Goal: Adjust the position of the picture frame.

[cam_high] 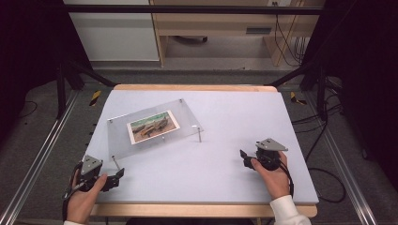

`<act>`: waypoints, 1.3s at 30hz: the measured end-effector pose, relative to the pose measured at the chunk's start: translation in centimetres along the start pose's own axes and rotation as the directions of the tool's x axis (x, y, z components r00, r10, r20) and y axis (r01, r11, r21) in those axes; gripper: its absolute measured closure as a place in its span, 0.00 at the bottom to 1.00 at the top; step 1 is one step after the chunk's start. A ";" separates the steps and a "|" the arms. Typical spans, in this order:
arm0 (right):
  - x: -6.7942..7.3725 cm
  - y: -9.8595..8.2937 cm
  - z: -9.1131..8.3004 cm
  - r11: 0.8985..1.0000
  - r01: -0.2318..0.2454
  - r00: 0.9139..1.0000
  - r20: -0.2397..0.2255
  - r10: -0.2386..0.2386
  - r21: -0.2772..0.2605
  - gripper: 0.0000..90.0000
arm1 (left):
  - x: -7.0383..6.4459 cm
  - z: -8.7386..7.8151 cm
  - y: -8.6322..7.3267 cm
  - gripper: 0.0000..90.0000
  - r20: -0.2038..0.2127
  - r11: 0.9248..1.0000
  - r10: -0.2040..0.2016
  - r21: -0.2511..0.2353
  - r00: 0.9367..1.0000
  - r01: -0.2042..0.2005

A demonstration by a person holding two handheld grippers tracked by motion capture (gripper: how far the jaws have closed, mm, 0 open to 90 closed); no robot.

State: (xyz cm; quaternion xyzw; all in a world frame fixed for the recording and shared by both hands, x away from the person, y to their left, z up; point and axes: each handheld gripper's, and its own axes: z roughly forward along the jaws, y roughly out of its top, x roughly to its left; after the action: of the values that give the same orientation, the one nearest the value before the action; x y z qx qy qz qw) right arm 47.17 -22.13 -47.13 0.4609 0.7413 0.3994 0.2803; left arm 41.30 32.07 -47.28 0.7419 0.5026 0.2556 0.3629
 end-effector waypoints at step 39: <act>0.7 0.4 0.3 1.000 0.016 1.000 0.010 -0.016 0.014 0.23 | 0.8 0.9 1.2 0.93 0.089 0.979 -0.123 -0.151 0.988 0.135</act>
State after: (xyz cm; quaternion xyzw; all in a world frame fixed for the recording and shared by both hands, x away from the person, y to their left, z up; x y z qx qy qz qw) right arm 47.29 -21.29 -46.97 0.4589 0.7462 0.3899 0.2838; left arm 42.95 32.26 -46.84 0.6863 0.5134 0.2406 0.4556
